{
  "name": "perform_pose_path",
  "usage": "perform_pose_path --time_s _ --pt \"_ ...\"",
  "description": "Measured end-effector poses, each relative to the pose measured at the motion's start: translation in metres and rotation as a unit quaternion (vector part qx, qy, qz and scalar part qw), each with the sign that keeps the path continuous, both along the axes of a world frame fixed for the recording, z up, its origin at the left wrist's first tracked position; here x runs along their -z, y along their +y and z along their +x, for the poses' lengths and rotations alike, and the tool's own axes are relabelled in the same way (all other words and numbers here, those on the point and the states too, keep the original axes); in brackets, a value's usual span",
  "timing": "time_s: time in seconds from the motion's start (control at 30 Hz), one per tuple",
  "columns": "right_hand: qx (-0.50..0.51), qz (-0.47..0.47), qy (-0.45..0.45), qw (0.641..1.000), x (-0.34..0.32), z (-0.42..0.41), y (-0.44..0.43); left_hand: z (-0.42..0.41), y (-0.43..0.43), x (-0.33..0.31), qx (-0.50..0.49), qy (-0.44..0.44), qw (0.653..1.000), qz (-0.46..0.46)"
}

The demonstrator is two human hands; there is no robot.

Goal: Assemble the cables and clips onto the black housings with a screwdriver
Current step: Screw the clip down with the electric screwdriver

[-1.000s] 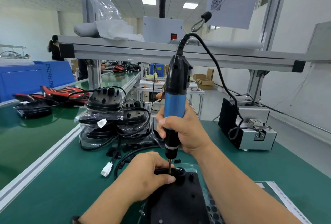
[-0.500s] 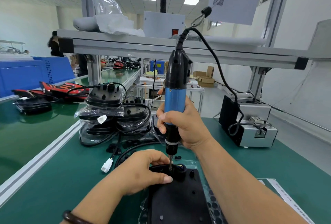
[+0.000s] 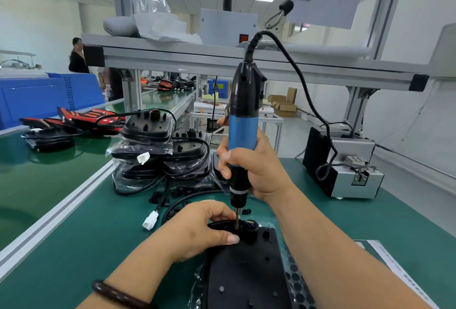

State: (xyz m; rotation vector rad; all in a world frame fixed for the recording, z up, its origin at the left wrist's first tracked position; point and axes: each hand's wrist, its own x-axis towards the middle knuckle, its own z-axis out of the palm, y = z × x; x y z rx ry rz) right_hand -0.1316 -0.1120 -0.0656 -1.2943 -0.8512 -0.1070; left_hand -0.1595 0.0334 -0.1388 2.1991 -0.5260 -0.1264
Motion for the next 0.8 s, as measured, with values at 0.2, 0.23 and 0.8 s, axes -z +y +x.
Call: perform_pose_path --time_s 0.2,0.23,0.8 --pt "0.061 0.079 0.012 0.995 -0.003 -0.002 -0.012 -0.001 0.000 0.001 0.014 -0.015 1.000 -0.004" --pt "0.082 0.116 0.030 0.989 -0.006 -0.003 -0.018 -0.001 0.001 0.001 0.016 -0.024 1.000 0.004" --pt "0.307 0.241 0.147 0.909 0.002 -0.029 -0.176 -0.004 -0.008 -0.001 -0.047 -0.107 0.993 0.033"
